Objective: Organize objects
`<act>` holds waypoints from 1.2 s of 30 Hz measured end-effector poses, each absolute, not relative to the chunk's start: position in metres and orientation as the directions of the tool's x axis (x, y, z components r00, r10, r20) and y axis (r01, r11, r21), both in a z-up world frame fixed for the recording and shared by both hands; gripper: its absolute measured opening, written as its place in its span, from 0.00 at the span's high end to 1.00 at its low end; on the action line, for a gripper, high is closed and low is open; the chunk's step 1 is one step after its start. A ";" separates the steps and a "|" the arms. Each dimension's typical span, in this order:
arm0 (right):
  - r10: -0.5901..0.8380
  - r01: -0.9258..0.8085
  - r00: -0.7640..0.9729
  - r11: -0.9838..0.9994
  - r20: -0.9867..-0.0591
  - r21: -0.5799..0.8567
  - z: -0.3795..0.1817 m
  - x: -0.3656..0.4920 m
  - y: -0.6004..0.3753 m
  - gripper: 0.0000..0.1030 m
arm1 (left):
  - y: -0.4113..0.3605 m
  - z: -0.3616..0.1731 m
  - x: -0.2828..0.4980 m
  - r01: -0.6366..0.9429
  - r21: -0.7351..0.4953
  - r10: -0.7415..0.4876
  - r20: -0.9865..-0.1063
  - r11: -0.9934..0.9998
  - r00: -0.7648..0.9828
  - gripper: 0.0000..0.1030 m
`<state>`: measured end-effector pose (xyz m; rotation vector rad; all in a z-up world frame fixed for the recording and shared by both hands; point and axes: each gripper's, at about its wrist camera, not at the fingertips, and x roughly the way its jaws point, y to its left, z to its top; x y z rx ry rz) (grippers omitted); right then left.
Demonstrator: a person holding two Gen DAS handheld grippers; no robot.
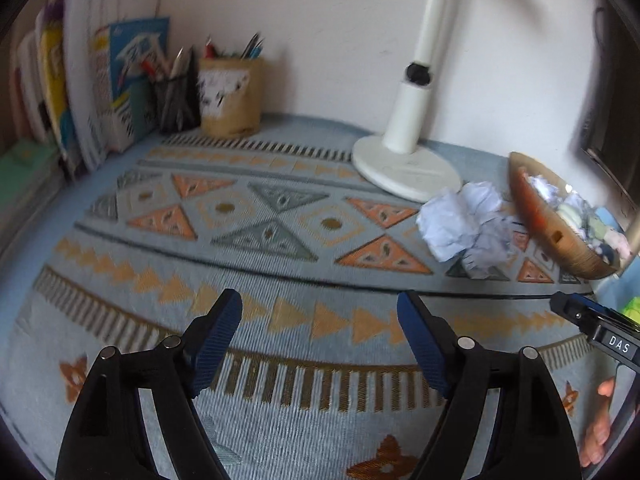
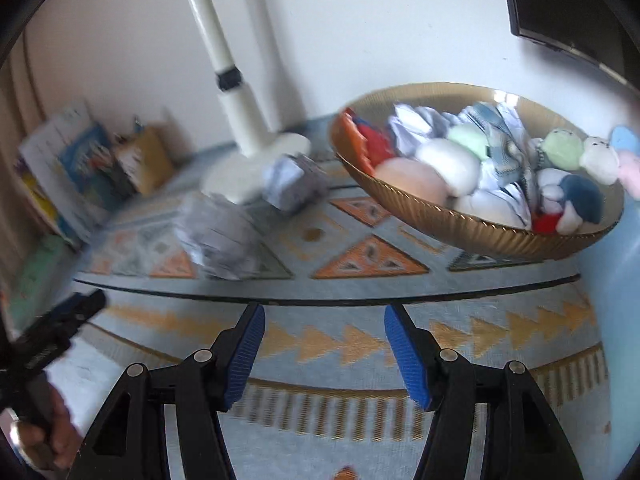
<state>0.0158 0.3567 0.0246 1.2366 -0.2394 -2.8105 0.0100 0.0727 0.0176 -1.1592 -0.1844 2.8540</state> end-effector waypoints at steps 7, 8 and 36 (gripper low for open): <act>-0.049 -0.080 -0.630 -0.989 -0.775 0.128 0.014 0.011 0.363 0.41 | 0.103 0.011 0.012 -0.044 0.016 0.019 -0.719 -0.999 -0.694 0.22; -0.039 -0.084 -0.631 -0.989 -0.775 0.118 0.013 0.012 0.364 0.39 | 0.107 0.011 0.012 -0.059 0.035 0.016 -0.723 -0.998 -0.691 0.19; 0.024 -0.095 -0.602 -0.995 -0.798 0.041 0.010 0.008 0.355 0.14 | 0.109 0.004 0.007 -0.072 0.081 -0.015 -0.763 -0.994 -0.646 0.18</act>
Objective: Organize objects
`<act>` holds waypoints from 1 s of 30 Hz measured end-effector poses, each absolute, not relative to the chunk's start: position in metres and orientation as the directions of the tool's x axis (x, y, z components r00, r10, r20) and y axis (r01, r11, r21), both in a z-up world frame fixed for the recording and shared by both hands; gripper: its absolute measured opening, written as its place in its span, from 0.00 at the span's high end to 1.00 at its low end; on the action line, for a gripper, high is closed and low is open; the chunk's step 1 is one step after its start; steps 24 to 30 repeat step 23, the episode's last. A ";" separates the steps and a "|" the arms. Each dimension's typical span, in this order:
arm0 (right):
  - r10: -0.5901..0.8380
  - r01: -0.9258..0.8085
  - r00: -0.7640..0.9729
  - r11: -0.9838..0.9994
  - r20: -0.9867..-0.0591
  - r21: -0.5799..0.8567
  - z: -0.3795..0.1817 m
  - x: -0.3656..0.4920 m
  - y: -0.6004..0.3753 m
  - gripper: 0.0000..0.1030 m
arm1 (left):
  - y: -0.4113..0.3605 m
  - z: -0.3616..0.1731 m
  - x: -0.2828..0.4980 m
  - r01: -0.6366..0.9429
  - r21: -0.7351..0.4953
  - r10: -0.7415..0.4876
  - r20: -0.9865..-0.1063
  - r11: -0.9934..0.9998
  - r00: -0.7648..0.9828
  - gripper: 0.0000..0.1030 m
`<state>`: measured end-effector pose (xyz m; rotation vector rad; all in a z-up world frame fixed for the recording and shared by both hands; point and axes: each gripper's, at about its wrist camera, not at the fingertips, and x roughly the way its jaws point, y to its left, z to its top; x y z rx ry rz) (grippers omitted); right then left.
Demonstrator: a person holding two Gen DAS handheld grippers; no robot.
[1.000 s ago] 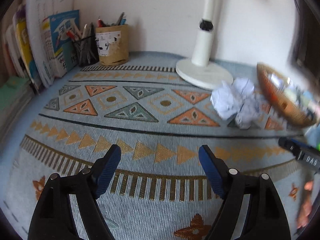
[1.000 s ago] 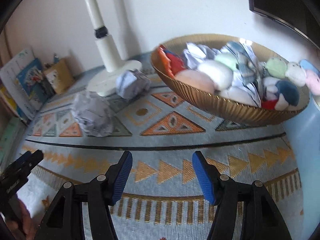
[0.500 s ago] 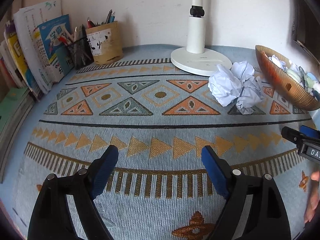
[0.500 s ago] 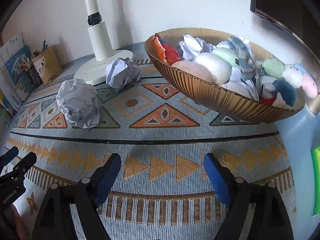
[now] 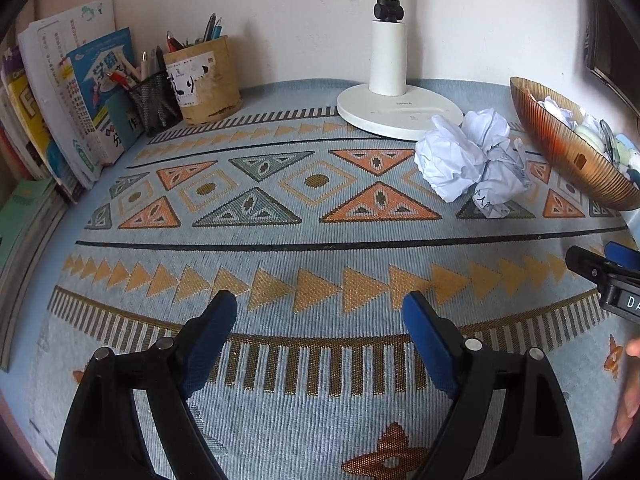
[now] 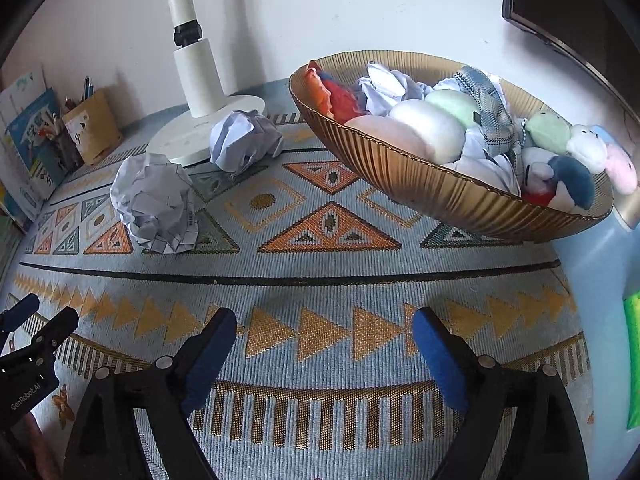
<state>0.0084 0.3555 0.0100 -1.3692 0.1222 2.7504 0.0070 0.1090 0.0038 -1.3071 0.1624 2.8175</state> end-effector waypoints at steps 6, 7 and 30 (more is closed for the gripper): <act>0.047 -0.106 -0.583 -0.994 -0.811 0.019 0.007 0.006 0.354 0.03 | 0.106 -0.002 -0.002 -0.029 0.098 -0.060 -0.792 -0.995 -0.607 0.00; 0.051 -0.107 -0.575 -0.994 -0.816 0.013 0.006 0.005 0.353 0.02 | 0.103 -0.003 -0.005 -0.026 0.065 -0.036 -0.802 -0.998 -0.596 0.00; 0.061 -0.091 -0.589 -0.996 -0.806 -0.009 0.005 0.016 0.351 0.00 | 0.091 -0.005 -0.010 0.029 -0.007 -0.012 -0.810 -1.000 -0.586 0.00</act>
